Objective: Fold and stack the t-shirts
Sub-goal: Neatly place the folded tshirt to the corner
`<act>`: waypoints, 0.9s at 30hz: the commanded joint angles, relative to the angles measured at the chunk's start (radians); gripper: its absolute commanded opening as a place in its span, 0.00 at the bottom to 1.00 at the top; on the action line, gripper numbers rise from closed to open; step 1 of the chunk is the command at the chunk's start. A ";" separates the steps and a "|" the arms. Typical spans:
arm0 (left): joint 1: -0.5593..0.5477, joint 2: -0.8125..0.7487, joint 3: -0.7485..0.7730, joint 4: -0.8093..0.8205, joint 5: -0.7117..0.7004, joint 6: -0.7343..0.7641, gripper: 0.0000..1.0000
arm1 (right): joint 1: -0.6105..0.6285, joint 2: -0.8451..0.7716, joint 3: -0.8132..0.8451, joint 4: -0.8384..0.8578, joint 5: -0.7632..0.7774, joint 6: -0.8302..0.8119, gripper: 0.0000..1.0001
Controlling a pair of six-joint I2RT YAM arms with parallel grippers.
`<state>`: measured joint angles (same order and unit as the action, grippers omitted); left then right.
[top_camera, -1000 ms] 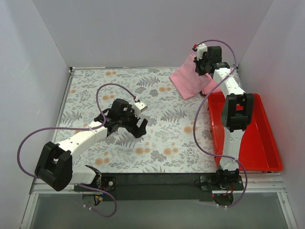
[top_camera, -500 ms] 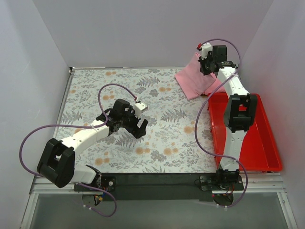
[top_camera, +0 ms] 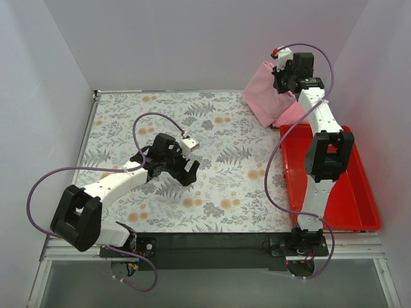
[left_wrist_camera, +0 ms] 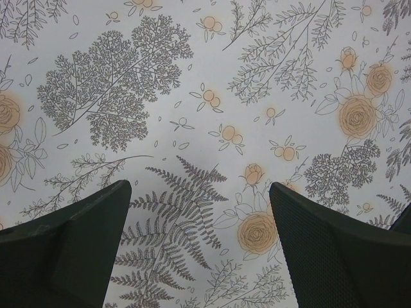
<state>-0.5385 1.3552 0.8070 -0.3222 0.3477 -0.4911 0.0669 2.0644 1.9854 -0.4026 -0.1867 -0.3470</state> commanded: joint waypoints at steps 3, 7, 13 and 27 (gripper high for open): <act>0.006 -0.001 0.027 0.005 -0.001 0.005 0.89 | -0.024 -0.067 0.064 0.008 -0.003 0.017 0.01; 0.005 0.004 0.034 0.005 -0.003 0.005 0.89 | -0.039 -0.058 0.059 -0.004 0.001 0.020 0.01; 0.005 -0.004 0.024 0.005 -0.004 0.003 0.89 | -0.058 -0.038 0.062 -0.018 0.012 0.014 0.01; 0.005 0.018 0.031 0.000 -0.007 0.000 0.90 | -0.142 0.042 0.125 -0.016 0.013 -0.056 0.01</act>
<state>-0.5385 1.3701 0.8070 -0.3218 0.3477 -0.4911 -0.0574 2.0907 2.0480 -0.4530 -0.1818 -0.3756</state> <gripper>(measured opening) 0.894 0.055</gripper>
